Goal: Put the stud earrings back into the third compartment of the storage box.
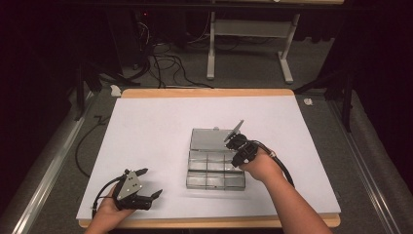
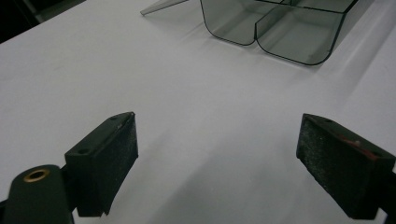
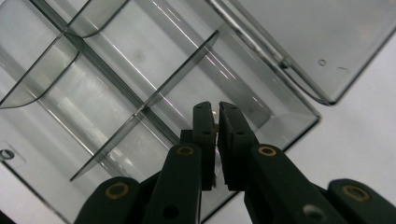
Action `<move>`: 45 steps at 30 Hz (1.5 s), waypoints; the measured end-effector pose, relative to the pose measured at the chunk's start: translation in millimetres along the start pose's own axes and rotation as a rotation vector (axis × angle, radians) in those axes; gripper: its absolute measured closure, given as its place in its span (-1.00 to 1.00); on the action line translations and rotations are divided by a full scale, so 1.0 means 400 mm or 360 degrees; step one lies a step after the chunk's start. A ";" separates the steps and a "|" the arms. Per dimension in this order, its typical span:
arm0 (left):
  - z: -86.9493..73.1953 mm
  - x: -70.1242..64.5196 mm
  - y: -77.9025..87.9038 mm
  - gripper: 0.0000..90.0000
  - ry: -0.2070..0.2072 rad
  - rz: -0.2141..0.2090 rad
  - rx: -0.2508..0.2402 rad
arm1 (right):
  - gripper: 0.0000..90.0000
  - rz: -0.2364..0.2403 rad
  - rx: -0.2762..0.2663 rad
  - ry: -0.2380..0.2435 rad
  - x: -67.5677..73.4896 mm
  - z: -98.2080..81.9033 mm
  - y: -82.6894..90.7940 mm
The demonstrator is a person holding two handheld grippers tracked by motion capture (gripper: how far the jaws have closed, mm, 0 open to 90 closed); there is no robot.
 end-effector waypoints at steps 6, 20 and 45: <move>0.000 0.000 0.000 -0.70 0.0002 -0.0001 0.0001 | 0.92 0.0008 0.0018 0.0013 0.008 0.008 -0.019; 0.000 -0.002 0.000 -0.71 -0.0016 0.0003 0.0001 | 0.86 0.0029 0.0015 -0.0014 0.011 0.009 -0.033; 0.000 0.000 0.000 -0.71 -0.0003 0.0009 0.0004 | 0.75 -0.0058 -0.0104 -0.0144 -0.074 -0.081 0.110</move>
Point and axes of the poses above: each handheld gripper's, and its own axes: y roughly backward along the jaws, z roughly out of its top, x roughly to its left, the point moved 1 cm from there along -y, roughly forward along the jaws, and after that the axes turned 7 degrees about -z, right-handed, at the moved point
